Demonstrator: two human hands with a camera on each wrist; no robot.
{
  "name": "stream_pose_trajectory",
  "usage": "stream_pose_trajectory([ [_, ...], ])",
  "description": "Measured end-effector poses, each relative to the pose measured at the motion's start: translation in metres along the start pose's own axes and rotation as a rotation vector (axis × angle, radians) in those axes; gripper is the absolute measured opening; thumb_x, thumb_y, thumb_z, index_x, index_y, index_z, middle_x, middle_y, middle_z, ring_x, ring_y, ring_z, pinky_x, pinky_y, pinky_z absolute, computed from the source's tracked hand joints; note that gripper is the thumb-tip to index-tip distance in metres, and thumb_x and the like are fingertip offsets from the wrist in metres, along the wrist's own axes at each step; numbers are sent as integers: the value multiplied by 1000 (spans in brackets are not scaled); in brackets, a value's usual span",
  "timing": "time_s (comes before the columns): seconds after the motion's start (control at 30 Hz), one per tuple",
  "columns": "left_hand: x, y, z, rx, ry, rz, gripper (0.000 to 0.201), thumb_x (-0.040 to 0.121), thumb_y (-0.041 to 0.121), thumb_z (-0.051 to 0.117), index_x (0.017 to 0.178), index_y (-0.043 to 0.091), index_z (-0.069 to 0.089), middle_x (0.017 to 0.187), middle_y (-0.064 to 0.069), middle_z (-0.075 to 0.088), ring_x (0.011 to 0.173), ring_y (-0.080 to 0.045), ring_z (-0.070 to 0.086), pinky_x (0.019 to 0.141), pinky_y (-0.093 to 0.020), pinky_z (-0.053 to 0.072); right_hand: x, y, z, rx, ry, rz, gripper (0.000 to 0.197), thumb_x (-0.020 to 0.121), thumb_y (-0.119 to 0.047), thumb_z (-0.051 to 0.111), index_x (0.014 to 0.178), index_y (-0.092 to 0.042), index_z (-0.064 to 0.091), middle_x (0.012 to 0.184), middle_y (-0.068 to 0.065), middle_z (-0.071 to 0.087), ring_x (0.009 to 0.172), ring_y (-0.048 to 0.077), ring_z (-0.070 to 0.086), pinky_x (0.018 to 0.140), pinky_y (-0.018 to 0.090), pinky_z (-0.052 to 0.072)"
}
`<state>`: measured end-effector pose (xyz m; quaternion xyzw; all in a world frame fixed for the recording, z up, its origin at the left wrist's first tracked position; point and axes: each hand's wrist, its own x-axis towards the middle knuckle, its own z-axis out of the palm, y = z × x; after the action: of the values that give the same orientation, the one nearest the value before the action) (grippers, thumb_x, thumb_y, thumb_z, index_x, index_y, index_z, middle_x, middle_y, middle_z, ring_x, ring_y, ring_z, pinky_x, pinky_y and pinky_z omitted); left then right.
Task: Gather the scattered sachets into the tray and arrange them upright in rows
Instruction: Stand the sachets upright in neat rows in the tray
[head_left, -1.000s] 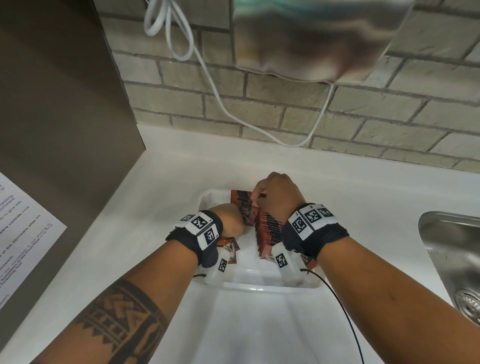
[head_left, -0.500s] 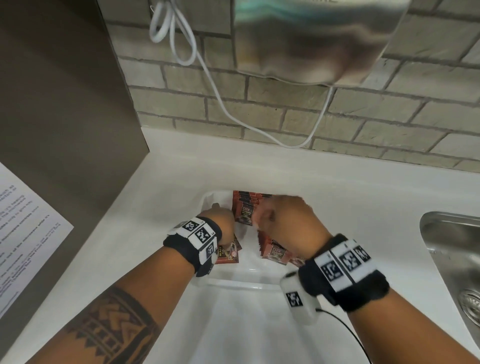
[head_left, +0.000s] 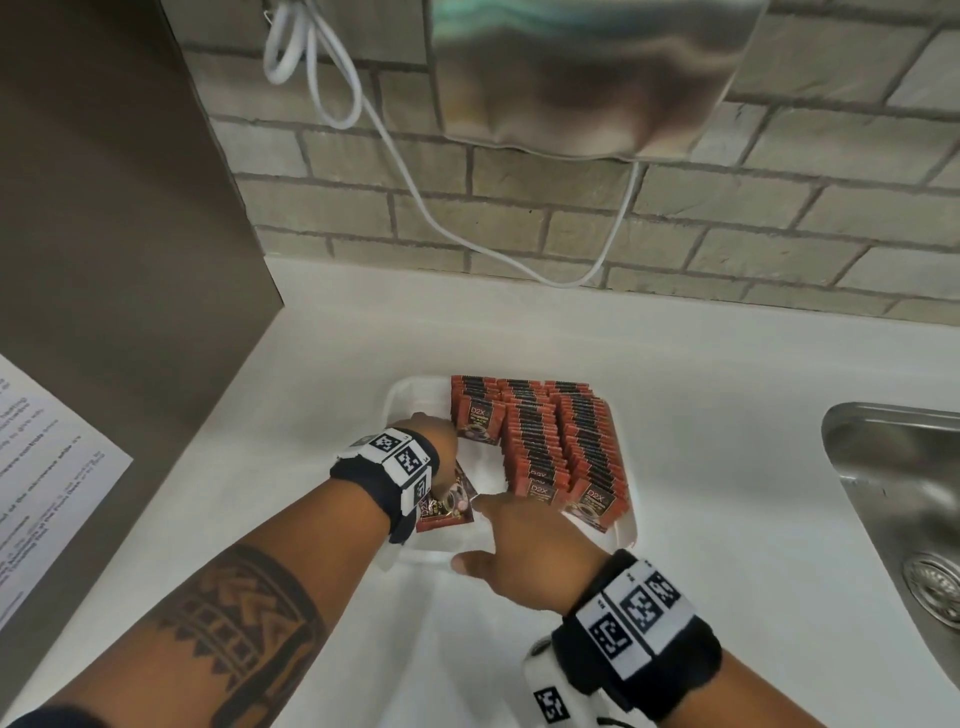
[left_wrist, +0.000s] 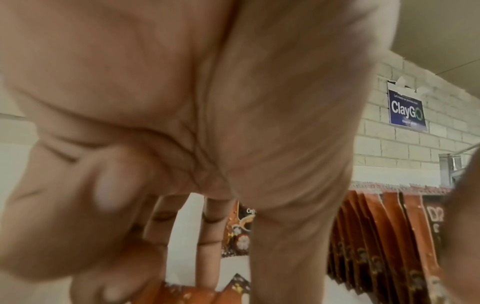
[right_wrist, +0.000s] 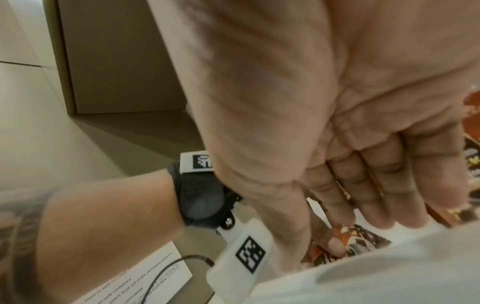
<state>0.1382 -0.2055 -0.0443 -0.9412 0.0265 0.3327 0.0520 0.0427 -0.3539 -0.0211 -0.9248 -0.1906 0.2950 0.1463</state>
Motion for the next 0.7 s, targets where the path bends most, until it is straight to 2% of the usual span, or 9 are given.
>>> stream_pose_trajectory([
  [0.13, -1, 4, -6, 36, -59, 20, 59, 82, 37, 82, 128, 6, 60, 121, -8, 67, 110, -27, 66, 92, -37, 56, 12, -4, 9, -5, -60, 29, 74, 90, -55, 62, 147, -13, 39, 142, 6, 51, 126, 26, 53, 100, 40, 48],
  [0.27, -3, 4, -8, 38, -81, 78, 57, 81, 40, 82, 123, 6, 64, 114, -6, 66, 101, -26, 64, 90, -36, 56, 13, -4, 14, -6, -62, 15, 66, 90, -53, 63, 141, -14, 45, 133, 6, 57, 117, 25, 57, 95, 39, 50],
  [0.4, -22, -7, -21, 36, -80, 148, 50, 86, 39, 77, 122, 7, 65, 118, -6, 63, 104, -23, 62, 80, -32, 50, 5, 2, 6, 32, 10, -20, 59, 92, -54, 61, 138, -19, 53, 131, 2, 60, 116, 21, 59, 95, 36, 50],
  [0.47, -34, -16, -32, -18, -55, 170, 46, 86, 40, 76, 120, 10, 66, 117, -3, 63, 100, -20, 60, 75, -29, 47, -1, 5, -6, 100, 104, -35, 43, 93, -50, 62, 126, -23, 64, 122, -4, 65, 107, 15, 63, 91, 33, 53],
  [0.53, -47, -27, -42, -123, -22, 182, 41, 86, 41, 74, 118, 16, 67, 111, 1, 66, 95, -18, 62, 75, -29, 49, -4, 8, -19, 189, 245, -44, 19, 94, -41, 64, 100, -25, 73, 98, -9, 71, 85, 8, 67, 79, 31, 57],
  [0.57, -51, -33, -46, -222, -11, 193, 36, 87, 39, 74, 117, 20, 67, 106, 3, 67, 92, -17, 63, 76, -30, 51, -3, 9, -25, 230, 319, -42, 12, 94, -35, 66, 92, -25, 73, 89, -9, 71, 78, 7, 67, 74, 31, 58],
  [0.6, -54, -39, -48, -363, -19, 209, 30, 87, 34, 74, 114, 22, 67, 101, 4, 69, 89, -17, 65, 76, -31, 53, -2, 10, -30, 281, 385, -45, 6, 93, -30, 68, 92, -24, 71, 86, -9, 69, 75, 8, 66, 72, 31, 58],
  [0.63, -57, -42, -48, -539, -49, 236, 24, 88, 27, 74, 111, 25, 66, 99, 3, 71, 89, -19, 68, 79, -34, 55, 0, 12, -34, 336, 459, -61, 8, 89, -26, 73, 95, -24, 70, 88, -9, 66, 77, 9, 64, 71, 30, 58],
  [0.7, -63, -44, -47, -871, -119, 294, 25, 90, 12, 71, 112, 22, 65, 107, -8, 73, 97, -27, 71, 82, -37, 57, 5, 14, -41, 377, 585, -104, 31, 79, -25, 83, 106, -22, 66, 99, -8, 60, 84, 8, 59, 74, 22, 52],
])
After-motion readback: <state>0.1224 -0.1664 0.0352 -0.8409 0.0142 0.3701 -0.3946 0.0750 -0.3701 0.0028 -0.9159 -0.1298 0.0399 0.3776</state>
